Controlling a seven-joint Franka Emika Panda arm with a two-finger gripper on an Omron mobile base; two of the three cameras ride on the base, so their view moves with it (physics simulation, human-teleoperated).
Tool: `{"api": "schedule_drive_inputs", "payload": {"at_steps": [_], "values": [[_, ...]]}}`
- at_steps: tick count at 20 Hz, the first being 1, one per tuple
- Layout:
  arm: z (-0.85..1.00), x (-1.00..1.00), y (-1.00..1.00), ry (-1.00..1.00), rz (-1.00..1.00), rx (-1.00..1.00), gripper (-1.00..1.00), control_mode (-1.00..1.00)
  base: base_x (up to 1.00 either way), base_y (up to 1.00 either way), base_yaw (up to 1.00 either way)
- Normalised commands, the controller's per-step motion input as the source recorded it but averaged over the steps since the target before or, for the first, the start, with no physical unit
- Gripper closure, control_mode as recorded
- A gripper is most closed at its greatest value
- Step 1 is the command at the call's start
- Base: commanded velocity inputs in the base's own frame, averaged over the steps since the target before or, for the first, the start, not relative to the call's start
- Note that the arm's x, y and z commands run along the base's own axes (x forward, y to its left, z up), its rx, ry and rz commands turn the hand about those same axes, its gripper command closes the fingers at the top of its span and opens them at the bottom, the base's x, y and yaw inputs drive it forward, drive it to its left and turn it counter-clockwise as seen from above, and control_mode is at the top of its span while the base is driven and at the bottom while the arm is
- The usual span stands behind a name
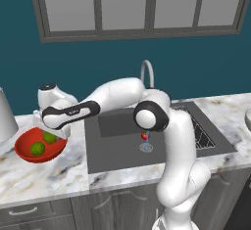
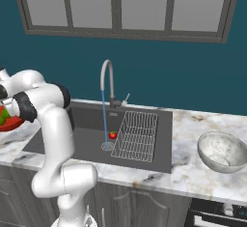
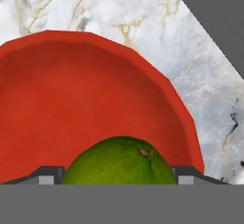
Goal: Pick the limes from the sink and place them in one bowl. Place the tomato in the other bowl. Then turn off the sink faucet.
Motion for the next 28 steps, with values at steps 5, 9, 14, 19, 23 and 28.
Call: {"api": "schedule_drive_inputs", "payload": {"at_steps": [5,9,14,19,23,28], "values": [[0.00,-0.05,0.00,0.00,0.00,0.00,-1.00,-1.00,0.00,0.00,0.00],[0.03,-0.04,0.00,0.00,0.00,0.00,-1.00,-1.00,0.00,0.00,0.00],[0.24,0.00,-0.02,0.00,0.00,0.00,-1.00,-1.00,0.00,0.00,0.00],[0.21,-0.01,-0.11,0.00,0.00,0.00,-1.00,-1.00,0.00,0.00,0.00],[0.35,-0.14,-0.43,0.00,0.01,0.00,-1.00,-1.00,0.00,0.00,0.00],[0.01,-0.20,-0.90,-0.03,0.09,0.00,-1.00,-1.00,0.00,0.00,0.00]]}}
